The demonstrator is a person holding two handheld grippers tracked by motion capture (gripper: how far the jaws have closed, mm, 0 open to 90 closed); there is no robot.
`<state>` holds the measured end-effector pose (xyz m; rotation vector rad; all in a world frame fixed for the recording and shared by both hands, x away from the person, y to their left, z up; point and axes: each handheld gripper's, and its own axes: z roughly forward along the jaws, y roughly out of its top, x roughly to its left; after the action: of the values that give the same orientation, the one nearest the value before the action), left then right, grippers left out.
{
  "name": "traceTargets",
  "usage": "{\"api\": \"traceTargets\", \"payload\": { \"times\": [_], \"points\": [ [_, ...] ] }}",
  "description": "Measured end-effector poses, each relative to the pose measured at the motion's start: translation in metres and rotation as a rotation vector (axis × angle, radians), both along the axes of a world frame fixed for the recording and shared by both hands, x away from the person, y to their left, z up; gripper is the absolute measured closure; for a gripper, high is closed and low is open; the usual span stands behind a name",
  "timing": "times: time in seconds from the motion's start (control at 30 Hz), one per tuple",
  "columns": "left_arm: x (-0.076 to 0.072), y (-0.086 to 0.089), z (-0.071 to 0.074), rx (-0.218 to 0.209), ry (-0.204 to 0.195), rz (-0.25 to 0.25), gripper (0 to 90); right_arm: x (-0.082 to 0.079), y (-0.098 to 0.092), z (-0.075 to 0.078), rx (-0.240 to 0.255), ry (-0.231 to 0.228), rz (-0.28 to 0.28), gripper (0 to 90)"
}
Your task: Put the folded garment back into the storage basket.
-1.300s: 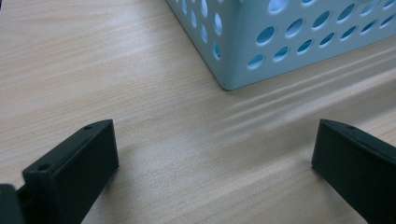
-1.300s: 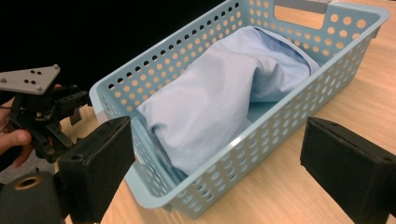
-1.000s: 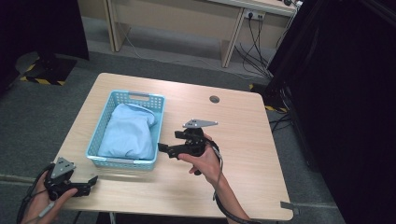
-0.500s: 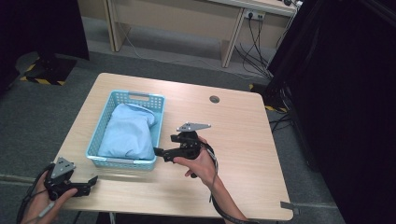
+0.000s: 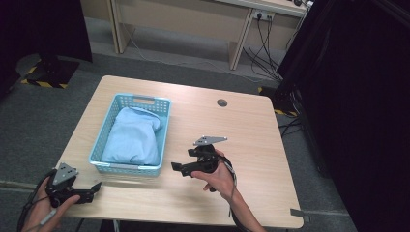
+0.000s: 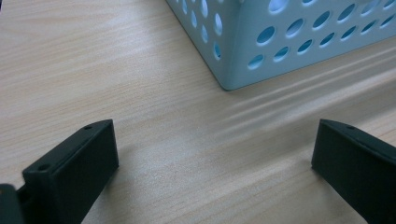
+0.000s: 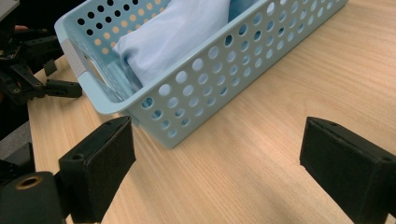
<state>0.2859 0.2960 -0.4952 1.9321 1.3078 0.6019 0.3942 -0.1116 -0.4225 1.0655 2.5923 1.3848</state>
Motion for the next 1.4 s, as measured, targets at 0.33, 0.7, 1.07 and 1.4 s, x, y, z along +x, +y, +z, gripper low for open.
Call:
{"api": "traceTargets", "payload": {
  "times": [0.33, 0.7, 1.07, 1.4],
  "points": [
    [0.0, 0.0, 0.0, 0.001, -0.002, 0.0, 0.0, -0.002, -0.009, -0.004, -0.025, -0.007, -0.013, 10.8],
    [0.0, 0.0, 0.0, 0.001, -0.002, 0.0, 0.0, -0.004, -0.026, -0.017, -0.068, 0.006, -0.041, 10.8],
    [0.0, 0.0, 0.0, 0.001, -0.002, 0.0, 0.0, -0.008, -0.042, -0.026, -0.083, 0.026, -0.062, 10.7],
    [0.0, 0.0, 0.0, 0.001, -0.002, 0.0, 0.0, -0.011, -0.052, -0.031, -0.086, 0.036, -0.076, 10.7]
  ]
}}
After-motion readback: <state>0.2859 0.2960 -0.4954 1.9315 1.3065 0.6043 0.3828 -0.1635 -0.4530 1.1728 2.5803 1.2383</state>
